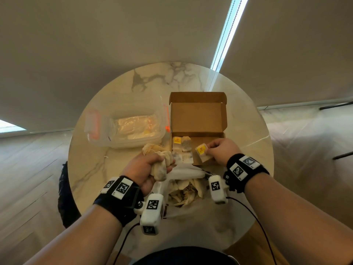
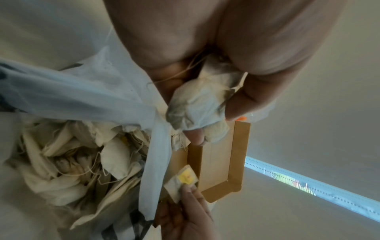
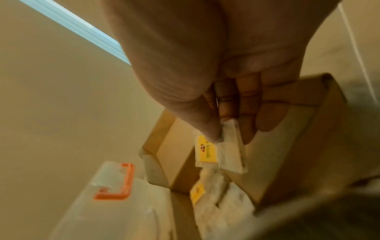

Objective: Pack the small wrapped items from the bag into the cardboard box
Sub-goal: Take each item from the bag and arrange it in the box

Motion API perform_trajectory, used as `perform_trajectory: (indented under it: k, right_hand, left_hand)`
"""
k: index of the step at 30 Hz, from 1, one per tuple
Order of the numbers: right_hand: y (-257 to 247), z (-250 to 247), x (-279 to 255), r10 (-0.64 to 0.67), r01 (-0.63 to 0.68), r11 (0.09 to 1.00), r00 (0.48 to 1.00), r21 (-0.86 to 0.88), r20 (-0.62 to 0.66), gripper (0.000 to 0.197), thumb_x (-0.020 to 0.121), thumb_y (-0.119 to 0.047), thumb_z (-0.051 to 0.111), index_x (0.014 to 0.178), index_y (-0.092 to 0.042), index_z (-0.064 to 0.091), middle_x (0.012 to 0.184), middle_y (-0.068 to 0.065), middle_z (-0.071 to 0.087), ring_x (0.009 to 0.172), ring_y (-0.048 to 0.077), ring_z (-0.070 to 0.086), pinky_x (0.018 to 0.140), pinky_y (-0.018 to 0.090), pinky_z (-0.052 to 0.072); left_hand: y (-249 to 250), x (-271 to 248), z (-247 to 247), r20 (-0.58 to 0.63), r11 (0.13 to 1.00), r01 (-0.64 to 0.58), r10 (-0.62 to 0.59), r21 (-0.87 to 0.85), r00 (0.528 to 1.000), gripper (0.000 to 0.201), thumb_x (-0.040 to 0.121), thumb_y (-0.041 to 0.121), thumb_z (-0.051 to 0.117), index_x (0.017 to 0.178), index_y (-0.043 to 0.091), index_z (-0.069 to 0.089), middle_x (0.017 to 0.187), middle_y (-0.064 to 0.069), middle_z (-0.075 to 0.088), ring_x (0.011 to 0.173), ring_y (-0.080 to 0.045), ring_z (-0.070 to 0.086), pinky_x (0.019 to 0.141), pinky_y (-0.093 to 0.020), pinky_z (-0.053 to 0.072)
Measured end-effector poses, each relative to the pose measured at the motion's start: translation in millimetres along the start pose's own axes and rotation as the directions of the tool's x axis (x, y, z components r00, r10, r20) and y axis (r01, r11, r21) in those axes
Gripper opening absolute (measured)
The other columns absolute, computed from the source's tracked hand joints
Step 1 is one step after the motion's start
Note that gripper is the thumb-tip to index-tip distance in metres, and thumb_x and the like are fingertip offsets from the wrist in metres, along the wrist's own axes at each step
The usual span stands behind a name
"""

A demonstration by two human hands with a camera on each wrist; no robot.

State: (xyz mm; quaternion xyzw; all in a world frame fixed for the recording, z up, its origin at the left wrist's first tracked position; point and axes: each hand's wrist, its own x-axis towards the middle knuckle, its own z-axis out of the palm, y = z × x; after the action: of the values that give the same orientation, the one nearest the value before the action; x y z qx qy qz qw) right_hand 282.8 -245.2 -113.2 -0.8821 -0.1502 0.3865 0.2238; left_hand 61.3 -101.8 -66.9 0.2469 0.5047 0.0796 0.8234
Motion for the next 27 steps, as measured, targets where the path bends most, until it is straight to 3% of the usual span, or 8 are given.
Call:
perform_trajectory:
  k: [2,5,9,13,16,20,23,27]
  right_hand:
    - [3,15,9,0.048,-0.047,0.998,0.999,-0.050,0.020,0.005,0.087,-0.023,0.080,0.087,-0.021,0.075,0.090,0.002,0.075,0.088,0.023,0.072,0.082,0.037,0.061]
    - [4,30,17,0.092,-0.094,0.993,0.995,-0.073,-0.026,0.010,0.087,-0.019,0.077,0.089,-0.025,0.071,0.095,0.000,0.073,0.090,0.021,0.070,0.084,0.037,0.061]
    - [8,40,18,0.060,-0.075,0.978,0.995,-0.192,-0.083,0.018,0.087,-0.020,0.076,0.099,-0.027,0.063,0.096,-0.004,0.066,0.092,0.021,0.065,0.077,0.032,0.055]
    - [13,45,16,0.007,-0.017,0.966,0.999,-0.259,-0.040,0.012,0.086,-0.027,0.076,0.086,-0.028,0.064,0.089,-0.004,0.067,0.083,0.017,0.064,0.069,0.030,0.052]
    - [17,41,13,-0.016,0.019,0.963,1.000,-0.271,0.014,0.008,0.088,-0.029,0.076,0.084,-0.028,0.069,0.088,-0.006,0.070,0.085,0.017,0.066,0.074,0.032,0.058]
    - [11,24,-3,-0.132,0.128,0.976,0.991,-0.173,-0.008,0.013,0.094,-0.041,0.071,0.087,-0.030,0.068,0.085,-0.008,0.068,0.084,0.015,0.065,0.073,0.032,0.055]
    - [-14,5,-34,-0.275,0.274,0.961,0.961,0.027,0.028,0.024,0.096,-0.050,0.067,0.085,-0.029,0.067,0.080,-0.006,0.067,0.076,0.012,0.063,0.066,0.027,0.048]
    - [-42,-5,-70,-0.361,0.278,0.905,0.902,0.321,0.237,0.036,0.091,-0.049,0.074,0.099,-0.014,0.075,0.091,0.005,0.077,0.078,0.011,0.071,0.074,0.030,0.061]
  left_hand:
    - [0,-1,-5,-0.011,0.999,-0.017,0.017,-0.047,1.000,0.038,0.094,-0.013,0.047,0.131,-0.008,0.056,0.109,-0.032,0.073,0.092,-0.038,0.079,0.067,-0.040,0.065]
    - [-1,-1,-8,-0.013,0.997,-0.052,0.051,-0.064,0.999,0.043,0.092,-0.018,0.044,0.133,-0.011,0.056,0.113,-0.034,0.071,0.095,-0.036,0.078,0.068,-0.038,0.064]
    - [-3,2,-11,-0.030,0.997,-0.069,0.068,-0.024,0.997,0.045,0.091,-0.021,0.049,0.130,-0.004,0.060,0.118,-0.032,0.071,0.102,-0.043,0.075,0.079,-0.048,0.066]
    - [-5,3,-11,-0.029,0.997,-0.074,0.075,0.018,0.997,0.040,0.093,-0.016,0.054,0.126,0.004,0.063,0.118,-0.029,0.073,0.108,-0.046,0.073,0.098,-0.057,0.057]
    - [-5,1,-5,-0.020,0.997,-0.081,0.081,0.011,0.997,0.036,0.094,-0.015,0.056,0.123,0.005,0.065,0.120,-0.030,0.072,0.109,-0.044,0.073,0.094,-0.055,0.059]
    - [-7,1,7,0.031,0.995,-0.053,0.055,-0.080,0.998,0.038,0.096,-0.014,0.055,0.131,-0.002,0.059,0.121,-0.033,0.070,0.101,-0.040,0.077,0.074,-0.047,0.065]
    - [-10,3,18,0.060,0.992,-0.034,0.042,-0.124,0.997,0.042,0.096,-0.007,0.058,0.138,-0.006,0.056,0.126,-0.032,0.068,0.113,-0.043,0.072,0.091,-0.053,0.062]
    - [-15,3,38,0.074,0.987,-0.054,0.066,-0.153,0.995,0.052,0.087,0.002,0.067,0.138,-0.007,0.058,0.132,-0.030,0.067,0.122,-0.040,0.068,0.108,-0.050,0.054]
